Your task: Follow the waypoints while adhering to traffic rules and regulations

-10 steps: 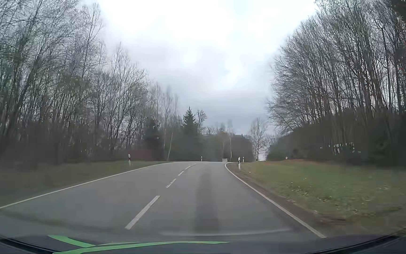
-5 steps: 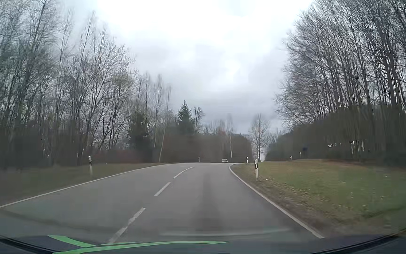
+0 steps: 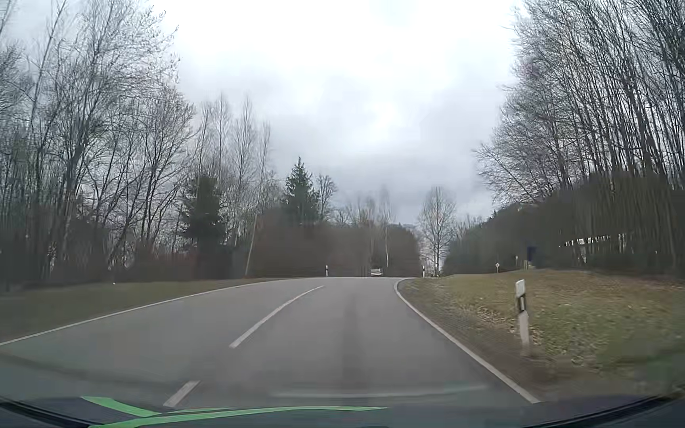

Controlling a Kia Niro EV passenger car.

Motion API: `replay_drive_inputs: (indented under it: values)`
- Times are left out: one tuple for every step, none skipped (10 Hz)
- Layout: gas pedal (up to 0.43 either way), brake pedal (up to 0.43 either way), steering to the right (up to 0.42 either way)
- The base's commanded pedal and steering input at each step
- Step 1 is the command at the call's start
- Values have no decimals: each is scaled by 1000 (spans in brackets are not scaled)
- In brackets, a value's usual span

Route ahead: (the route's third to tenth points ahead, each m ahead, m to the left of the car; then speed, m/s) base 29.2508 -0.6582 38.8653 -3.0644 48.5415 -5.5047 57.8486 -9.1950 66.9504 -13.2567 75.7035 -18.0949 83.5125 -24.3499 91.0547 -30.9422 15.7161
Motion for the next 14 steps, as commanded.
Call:
replay_drive_inputs:
  values:
    - [248, 0, 15]
    - [248, 0, 16]
    - [248, 0, 18]
    - [248, 0, 19]
    - [240, 0, 19]
    - [240, 0, 20]
    - [228, 0, 21]
    - [228, 0, 24]
    - [220, 0, 26]
    - [220, 0, 27]
    - [220, 0, 27]
    - [209, 0, 29]
    - [209, 0, 30]
    - [197, 0, 31]
